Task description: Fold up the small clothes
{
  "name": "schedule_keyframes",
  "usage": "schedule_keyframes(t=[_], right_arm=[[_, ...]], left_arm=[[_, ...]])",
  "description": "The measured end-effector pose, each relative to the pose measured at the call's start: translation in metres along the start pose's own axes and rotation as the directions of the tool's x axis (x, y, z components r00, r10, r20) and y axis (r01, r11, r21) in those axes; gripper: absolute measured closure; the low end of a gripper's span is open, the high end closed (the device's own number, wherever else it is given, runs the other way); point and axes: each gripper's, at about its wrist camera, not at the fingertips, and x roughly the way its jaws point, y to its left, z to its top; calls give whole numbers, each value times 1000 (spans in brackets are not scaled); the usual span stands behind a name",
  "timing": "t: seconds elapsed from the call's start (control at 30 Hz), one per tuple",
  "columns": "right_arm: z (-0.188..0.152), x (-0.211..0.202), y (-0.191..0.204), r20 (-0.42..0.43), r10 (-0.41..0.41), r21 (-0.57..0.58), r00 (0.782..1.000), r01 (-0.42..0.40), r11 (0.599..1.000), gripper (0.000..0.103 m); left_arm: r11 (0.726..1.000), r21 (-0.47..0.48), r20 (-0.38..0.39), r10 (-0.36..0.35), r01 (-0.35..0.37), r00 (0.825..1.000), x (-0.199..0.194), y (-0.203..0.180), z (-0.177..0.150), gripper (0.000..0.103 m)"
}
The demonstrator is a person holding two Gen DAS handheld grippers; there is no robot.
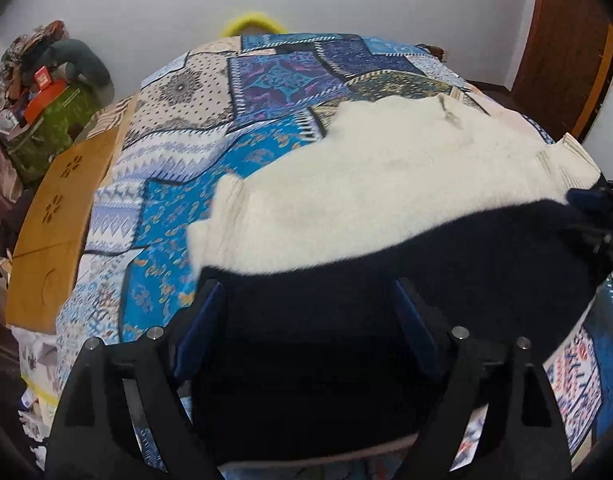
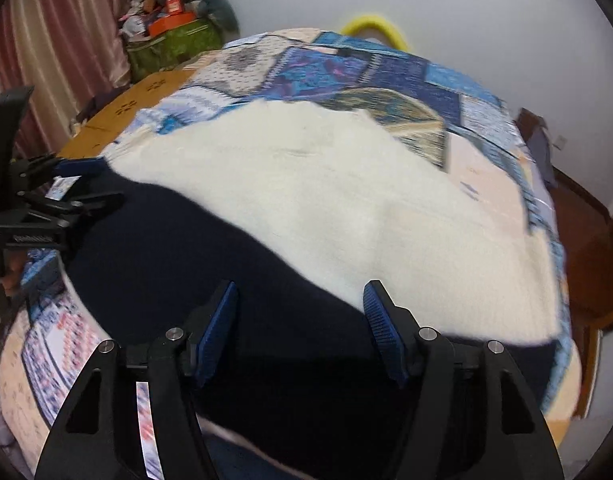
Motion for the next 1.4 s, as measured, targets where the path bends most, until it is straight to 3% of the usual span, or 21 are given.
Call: schedule_keyframes(t=[0.27, 0.5, 0.6, 0.8, 1.0, 1.13, 1.23, 1.4], right_arm=[[-36, -38, -53, 19, -30, 133, 999, 27, 991, 42], [-53, -61, -63, 44, -65, 179, 997, 56, 982, 42], [-53, -64, -64, 32, -129, 184, 991, 121, 975, 42], [-45, -86, -60, 90, -117, 201, 989, 97, 975, 42], [-27, -95, -29, 160, -61, 152, 985, 36, 988, 38], [-20, -73, -2, 141, -20, 98, 990, 6, 995, 38], [-18, -46, 13, 86, -8, 62, 996, 2, 998, 38], [-19, -7, 27, 1, -11, 27, 1000, 11, 1000, 38]], left_arm=[[995, -54, -28, 82, -83, 996, -6, 32, -29, 18], [986, -113, -31, 122, -125, 992, -21, 53, -46, 18], [980, -144, -28, 134, -136, 991, -31, 60, -49, 18], [967, -232, 0, 112, -109, 994, -62, 64, -53, 18], [950, -312, 4, -10, 11, 1000, -74, 48, -67, 18], [936, -337, -6, -108, 100, 994, -69, 34, -74, 18], [914, -368, -30, -196, 171, 980, -58, 25, -77, 18], [839, -459, -18, -338, 292, 941, -42, 22, -78, 18]])
